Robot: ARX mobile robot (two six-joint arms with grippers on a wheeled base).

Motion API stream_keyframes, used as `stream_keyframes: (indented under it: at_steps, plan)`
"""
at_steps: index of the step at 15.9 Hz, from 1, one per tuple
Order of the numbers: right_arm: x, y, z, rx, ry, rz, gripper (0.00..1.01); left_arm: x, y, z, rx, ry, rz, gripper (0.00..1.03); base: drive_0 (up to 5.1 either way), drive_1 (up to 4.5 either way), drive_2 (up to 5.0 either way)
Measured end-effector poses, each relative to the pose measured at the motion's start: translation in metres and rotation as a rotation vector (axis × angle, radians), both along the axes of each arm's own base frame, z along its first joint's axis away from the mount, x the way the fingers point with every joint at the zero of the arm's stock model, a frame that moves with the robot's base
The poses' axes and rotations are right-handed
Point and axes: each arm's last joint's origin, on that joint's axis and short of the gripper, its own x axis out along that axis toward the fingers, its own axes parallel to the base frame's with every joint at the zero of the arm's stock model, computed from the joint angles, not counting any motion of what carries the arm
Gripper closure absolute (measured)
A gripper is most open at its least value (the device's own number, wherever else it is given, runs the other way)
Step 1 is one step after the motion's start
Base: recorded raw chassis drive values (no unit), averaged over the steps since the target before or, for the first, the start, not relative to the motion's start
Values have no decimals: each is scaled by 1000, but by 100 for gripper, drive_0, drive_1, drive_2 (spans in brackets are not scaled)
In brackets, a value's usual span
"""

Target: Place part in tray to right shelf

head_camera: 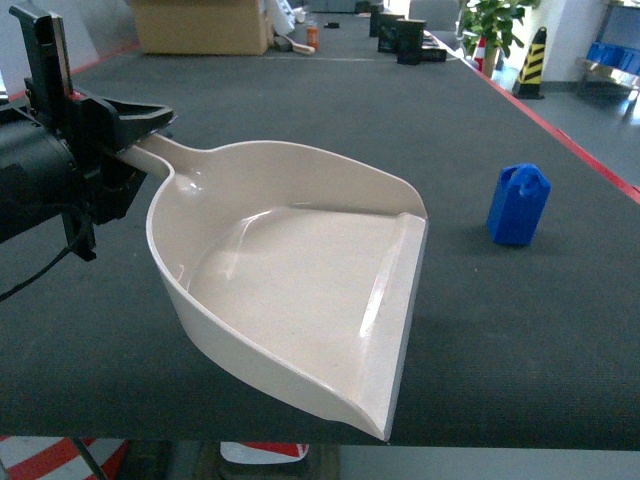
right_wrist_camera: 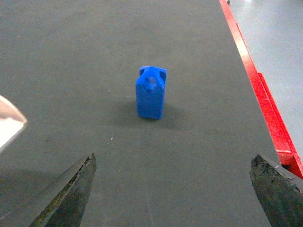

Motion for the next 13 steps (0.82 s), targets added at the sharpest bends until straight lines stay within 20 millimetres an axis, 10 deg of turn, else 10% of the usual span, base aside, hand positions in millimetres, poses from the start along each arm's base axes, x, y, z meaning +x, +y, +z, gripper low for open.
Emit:
stream_keyframes:
  at_steps: [1,4,13]
  plan:
    - [88,9,-11,-8,72,-21,3,0,0,0,0,0,1,89,0,0,0]
    - [151,23,-33,-3,153,-32,3,0,0,0,0,-1,1,89,0,0,0]
    - [196,28,-46,-1,170,-55,3,0,0,0,0,0,1,89,0,0,0]
